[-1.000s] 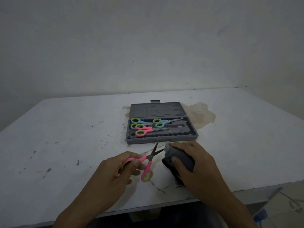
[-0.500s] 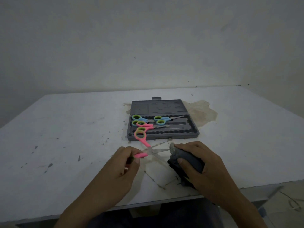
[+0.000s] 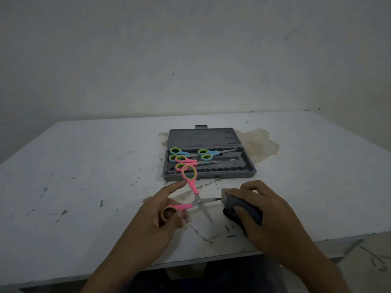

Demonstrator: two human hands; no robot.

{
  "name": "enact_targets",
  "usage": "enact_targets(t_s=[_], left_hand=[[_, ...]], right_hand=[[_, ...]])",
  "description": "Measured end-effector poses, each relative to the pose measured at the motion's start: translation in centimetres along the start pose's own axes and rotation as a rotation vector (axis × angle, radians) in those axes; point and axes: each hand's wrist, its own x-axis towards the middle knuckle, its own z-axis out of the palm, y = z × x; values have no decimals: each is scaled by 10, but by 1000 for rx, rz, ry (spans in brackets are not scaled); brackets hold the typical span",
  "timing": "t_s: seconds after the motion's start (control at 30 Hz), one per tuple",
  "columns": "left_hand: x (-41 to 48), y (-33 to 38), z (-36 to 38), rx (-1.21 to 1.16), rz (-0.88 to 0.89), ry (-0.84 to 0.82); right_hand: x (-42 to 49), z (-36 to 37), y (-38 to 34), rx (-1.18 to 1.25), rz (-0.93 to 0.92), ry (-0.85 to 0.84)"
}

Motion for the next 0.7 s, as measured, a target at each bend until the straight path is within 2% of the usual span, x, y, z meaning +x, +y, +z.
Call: enact_targets(t_s=[0.1,0.27,0.43,0.57,0.7], left_hand=[[0,-2,1,32,29,-7],[3,-3,4,80,105,-7],[3,-12,0,86,49,35],[3,-16,-1,47,-14,68],[6,-16,2,17,-45,75]], right_hand=[[3,-9,-18,-120,-90,53],[13,2,-48,-165,-171,-76],[14,9,-21,-250,-59,-141],[11,7,7,-231,83,-62],[6,2,29,-50,251,99]])
